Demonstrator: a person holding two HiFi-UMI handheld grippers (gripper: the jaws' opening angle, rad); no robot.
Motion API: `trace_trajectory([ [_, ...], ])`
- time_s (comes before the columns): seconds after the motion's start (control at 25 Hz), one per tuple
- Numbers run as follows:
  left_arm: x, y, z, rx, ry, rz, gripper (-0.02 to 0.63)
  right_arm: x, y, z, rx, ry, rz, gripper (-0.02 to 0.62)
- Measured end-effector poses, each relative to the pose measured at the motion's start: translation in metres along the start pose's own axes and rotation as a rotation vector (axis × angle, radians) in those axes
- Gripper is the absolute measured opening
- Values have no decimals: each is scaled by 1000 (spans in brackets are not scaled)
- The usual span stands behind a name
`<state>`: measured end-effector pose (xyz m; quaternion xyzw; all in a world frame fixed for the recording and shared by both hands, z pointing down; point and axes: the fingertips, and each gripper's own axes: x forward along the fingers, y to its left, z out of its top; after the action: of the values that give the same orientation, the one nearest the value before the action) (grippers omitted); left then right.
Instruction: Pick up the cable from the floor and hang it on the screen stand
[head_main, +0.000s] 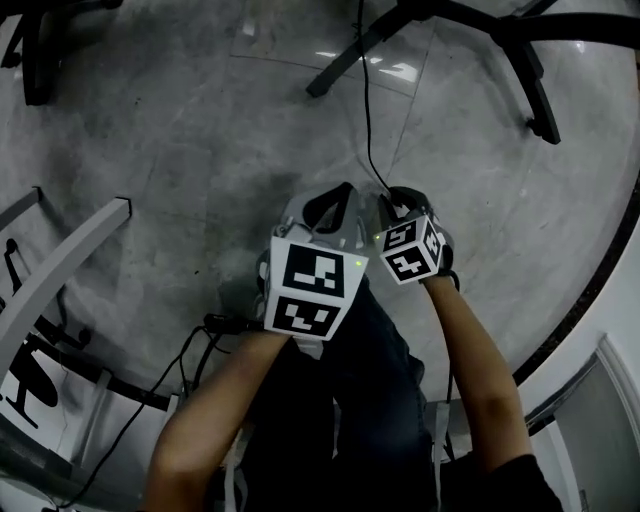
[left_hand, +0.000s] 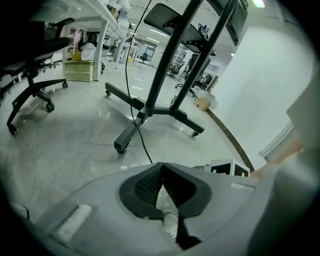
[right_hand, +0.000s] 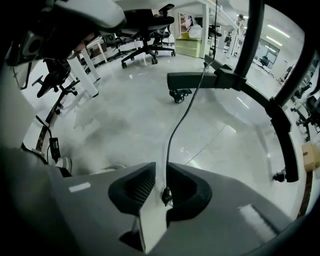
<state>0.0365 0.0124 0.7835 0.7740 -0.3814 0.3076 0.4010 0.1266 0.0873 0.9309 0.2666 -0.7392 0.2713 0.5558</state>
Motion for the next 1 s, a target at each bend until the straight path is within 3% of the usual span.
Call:
trace_trajectory([
  [0.2, 23, 13, -16, 6, 13, -6, 0, 40, 0, -16, -38, 43, 4, 75],
  [0.4, 35, 25, -28, -2, 10, -4, 0, 68, -11, -27, -76, 76, -50, 75],
  [0.56, 37, 33, -40, -8, 25, 11, 0, 75, -13, -27, -101, 92, -59, 25],
  [0.76, 19, 25, -30, 7, 24, 10, 0, 42, -13, -15, -111, 62, -71, 22],
  [1.0, -38, -3, 14, 23, -25, 1, 0, -38, -6, 17, -132, -10, -96, 21],
])
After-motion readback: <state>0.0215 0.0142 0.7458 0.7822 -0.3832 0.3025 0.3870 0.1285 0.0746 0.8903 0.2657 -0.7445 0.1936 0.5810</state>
